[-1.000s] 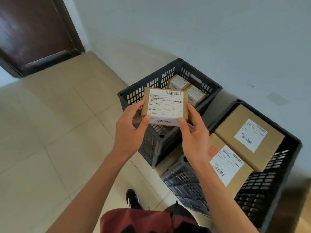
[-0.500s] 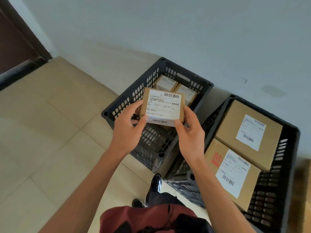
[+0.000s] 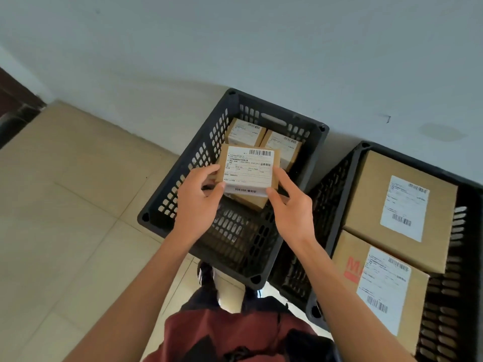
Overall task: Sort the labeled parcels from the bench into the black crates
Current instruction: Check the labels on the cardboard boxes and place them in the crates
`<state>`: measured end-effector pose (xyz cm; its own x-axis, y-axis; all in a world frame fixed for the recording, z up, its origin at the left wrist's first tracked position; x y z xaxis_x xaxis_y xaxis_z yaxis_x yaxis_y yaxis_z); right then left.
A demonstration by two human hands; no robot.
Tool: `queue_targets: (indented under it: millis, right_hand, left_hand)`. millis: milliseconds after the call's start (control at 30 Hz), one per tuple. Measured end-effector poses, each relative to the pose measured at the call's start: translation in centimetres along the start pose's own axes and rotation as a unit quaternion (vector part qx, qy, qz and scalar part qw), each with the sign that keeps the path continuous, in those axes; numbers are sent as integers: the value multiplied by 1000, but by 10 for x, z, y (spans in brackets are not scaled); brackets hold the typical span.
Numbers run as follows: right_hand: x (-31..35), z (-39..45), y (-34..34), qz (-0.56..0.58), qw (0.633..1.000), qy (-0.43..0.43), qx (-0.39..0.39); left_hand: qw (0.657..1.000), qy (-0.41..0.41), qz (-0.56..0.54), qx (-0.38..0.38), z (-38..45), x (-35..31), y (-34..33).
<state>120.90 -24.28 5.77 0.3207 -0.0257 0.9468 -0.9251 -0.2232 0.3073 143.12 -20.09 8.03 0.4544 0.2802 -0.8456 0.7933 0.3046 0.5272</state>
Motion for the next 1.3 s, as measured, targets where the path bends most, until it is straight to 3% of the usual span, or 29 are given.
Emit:
queue_targets:
  millis: [367, 567, 733, 1000, 1300]
  right_hand:
    - [-56, 77, -43, -118, 987, -96, -47]
    - [-91, 110, -68, -155, 981, -101, -64]
    - [-107, 129, -92, -168, 983, -48, -48]
    - [-125, 154, -117, -178, 981, -45, -54]
    - [-143, 169, -127, -233, 971, -33, -50]
  left_hand:
    - [990, 15, 55, 131, 98, 53, -39]
    - [973, 58, 83, 208, 132, 91, -68]
    - [967, 69, 87, 229, 146, 120, -87]
    - [962, 111, 89, 235, 166, 132, -97]
    - [938, 75, 176, 289, 168, 151, -117]
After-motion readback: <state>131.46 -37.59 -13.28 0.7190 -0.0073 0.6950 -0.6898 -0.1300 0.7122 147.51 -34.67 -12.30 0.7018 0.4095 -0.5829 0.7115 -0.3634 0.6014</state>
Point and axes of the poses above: each hand's wrist, its own z-axis towards the middle knuckle, its own y-axis out of the back of the hand, x = y × z, the point moved 10 cm from there along z, towards the middle knuckle, and after that the axes turned 5 degrees about y, right-handed, at the moved point
